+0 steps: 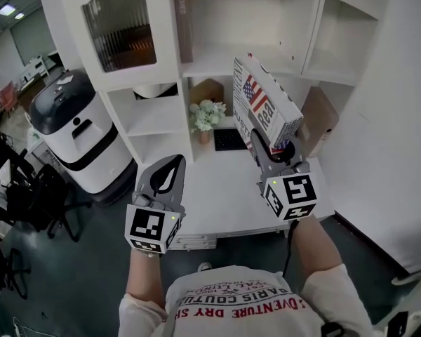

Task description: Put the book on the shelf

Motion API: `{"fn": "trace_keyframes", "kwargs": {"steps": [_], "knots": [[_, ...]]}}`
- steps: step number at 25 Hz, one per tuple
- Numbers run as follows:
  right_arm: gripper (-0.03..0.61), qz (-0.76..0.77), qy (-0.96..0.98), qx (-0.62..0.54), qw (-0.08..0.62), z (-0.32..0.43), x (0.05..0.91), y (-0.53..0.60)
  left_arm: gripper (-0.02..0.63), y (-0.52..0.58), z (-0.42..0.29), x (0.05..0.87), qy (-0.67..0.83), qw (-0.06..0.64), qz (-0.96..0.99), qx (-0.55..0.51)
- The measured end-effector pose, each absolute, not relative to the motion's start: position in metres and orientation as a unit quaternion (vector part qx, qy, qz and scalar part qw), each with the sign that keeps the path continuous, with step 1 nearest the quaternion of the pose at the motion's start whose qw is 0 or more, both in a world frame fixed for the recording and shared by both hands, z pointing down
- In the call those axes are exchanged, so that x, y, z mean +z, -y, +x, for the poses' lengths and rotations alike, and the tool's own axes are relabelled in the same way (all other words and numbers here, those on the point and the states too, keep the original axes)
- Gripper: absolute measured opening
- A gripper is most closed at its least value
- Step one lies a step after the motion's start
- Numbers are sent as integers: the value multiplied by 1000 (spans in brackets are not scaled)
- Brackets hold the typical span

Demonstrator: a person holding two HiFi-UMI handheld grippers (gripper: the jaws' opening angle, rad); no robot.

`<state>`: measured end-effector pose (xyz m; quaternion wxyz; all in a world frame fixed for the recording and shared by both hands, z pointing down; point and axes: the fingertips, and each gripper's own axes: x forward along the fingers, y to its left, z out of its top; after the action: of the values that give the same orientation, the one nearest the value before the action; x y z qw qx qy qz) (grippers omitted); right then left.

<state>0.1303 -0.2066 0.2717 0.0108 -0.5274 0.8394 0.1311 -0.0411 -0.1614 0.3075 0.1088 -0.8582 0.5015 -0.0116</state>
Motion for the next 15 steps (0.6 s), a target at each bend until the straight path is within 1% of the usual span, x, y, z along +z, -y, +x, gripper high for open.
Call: {"fn": "trace_keyframes", "kwargs": {"steps": [5,9,15], "knots": [[156,-543,-822,169,19,102,220,243,5,192,-70,303,-484,112,-868,-10],[156,-564,-798,211,10,79,180,281,6,216,-89,300,-465,112,-878,-11],[156,-595,-774,217,-19,60,162,336,5,233,-109,309,-456,104,-884,-16]]}}
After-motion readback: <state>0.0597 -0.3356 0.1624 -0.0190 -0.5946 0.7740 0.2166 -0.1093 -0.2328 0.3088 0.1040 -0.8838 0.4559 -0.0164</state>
